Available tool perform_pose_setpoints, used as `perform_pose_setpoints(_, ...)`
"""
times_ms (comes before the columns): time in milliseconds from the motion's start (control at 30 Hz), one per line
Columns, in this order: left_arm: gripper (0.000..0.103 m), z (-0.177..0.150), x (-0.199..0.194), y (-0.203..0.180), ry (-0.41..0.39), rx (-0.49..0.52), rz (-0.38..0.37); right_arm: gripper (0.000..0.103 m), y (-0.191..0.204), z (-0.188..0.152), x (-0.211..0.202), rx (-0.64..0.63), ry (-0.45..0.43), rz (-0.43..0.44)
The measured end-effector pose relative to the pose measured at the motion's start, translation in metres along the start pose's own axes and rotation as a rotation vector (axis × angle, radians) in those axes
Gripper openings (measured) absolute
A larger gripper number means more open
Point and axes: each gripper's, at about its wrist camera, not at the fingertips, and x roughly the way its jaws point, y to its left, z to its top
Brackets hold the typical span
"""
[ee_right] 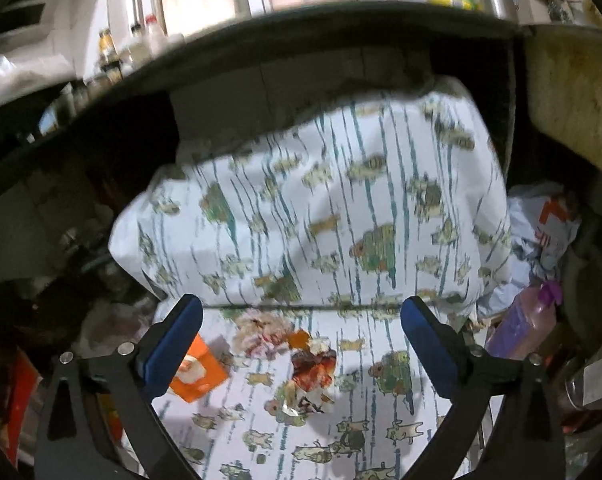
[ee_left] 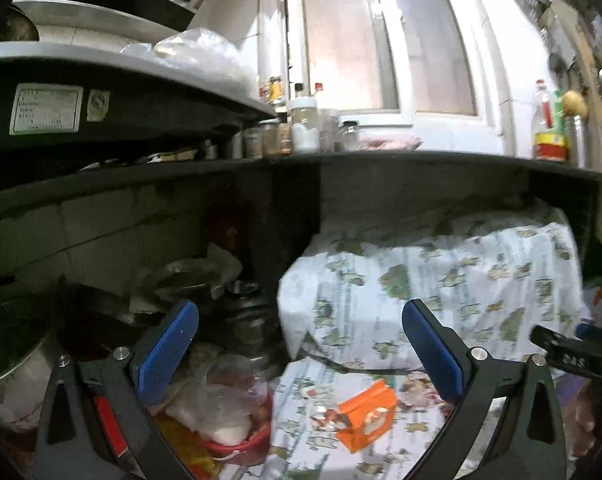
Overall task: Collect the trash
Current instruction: 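Raise both open tools back over the stool, left tool toward the orange paper box, then close the left gripper on the orange paper box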
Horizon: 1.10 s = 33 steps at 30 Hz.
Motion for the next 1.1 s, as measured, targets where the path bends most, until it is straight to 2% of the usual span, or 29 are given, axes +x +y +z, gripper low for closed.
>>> perform_pose_setpoints(133, 0.103, -0.008, 0.030, -0.006, 0.052, 0.040, -0.019, 0.099, -0.001, -0.005, 0.027, -0.012, 0.055, -0.028)
perform_pose_setpoints(200, 0.103, -0.013, 0.052, -0.011, 0.122, 0.068, -0.056, 0.099, -0.001, -0.007, 0.040, -0.016, 0.094, -0.021)
perform_pose_setpoints(300, 0.103, -0.027, 0.085, -0.018, 0.224, 0.104, -0.071, 0.099, -0.003, -0.011, 0.059, 0.004, 0.159, -0.015)
perform_pose_setpoints(467, 0.103, -0.045, 0.140, -0.026, 0.431, 0.081, -0.187, 0.099, -0.006, -0.018, 0.081, 0.019, 0.243, -0.001)
perform_pose_setpoints(667, 0.103, -0.068, 0.180, -0.052, 0.581, 0.094, -0.226, 0.099, -0.016, -0.027, 0.104, 0.034, 0.322, 0.008)
perform_pose_setpoints(767, 0.102, -0.083, 0.195, -0.063, 0.620, 0.111, -0.213, 0.099, -0.023, -0.029, 0.111, 0.070, 0.354, 0.028)
perform_pose_setpoints(833, 0.095, -0.094, 0.205, -0.067, 0.650, 0.107, -0.233, 0.099, -0.025, -0.029, 0.116, 0.062, 0.363, 0.025)
perform_pose_setpoints(867, 0.091, -0.100, 0.209, -0.069, 0.666, 0.110, -0.244, 0.099, -0.025, -0.029, 0.118, 0.040, 0.367, 0.007)
perform_pose_setpoints(933, 0.088, -0.111, 0.215, -0.072, 0.695, 0.130, -0.253, 0.099, -0.026, -0.028, 0.122, -0.018, 0.367, -0.088)
perform_pose_setpoints(1000, 0.087, -0.121, 0.218, -0.081, 0.705, 0.189, -0.243, 0.099, -0.030, -0.027, 0.126, -0.034, 0.362, -0.145)
perform_pose_setpoints(1100, 0.087, -0.137, 0.216, -0.099, 0.688, 0.321, -0.234, 0.099, -0.033, -0.026, 0.133, -0.011, 0.402, -0.092)
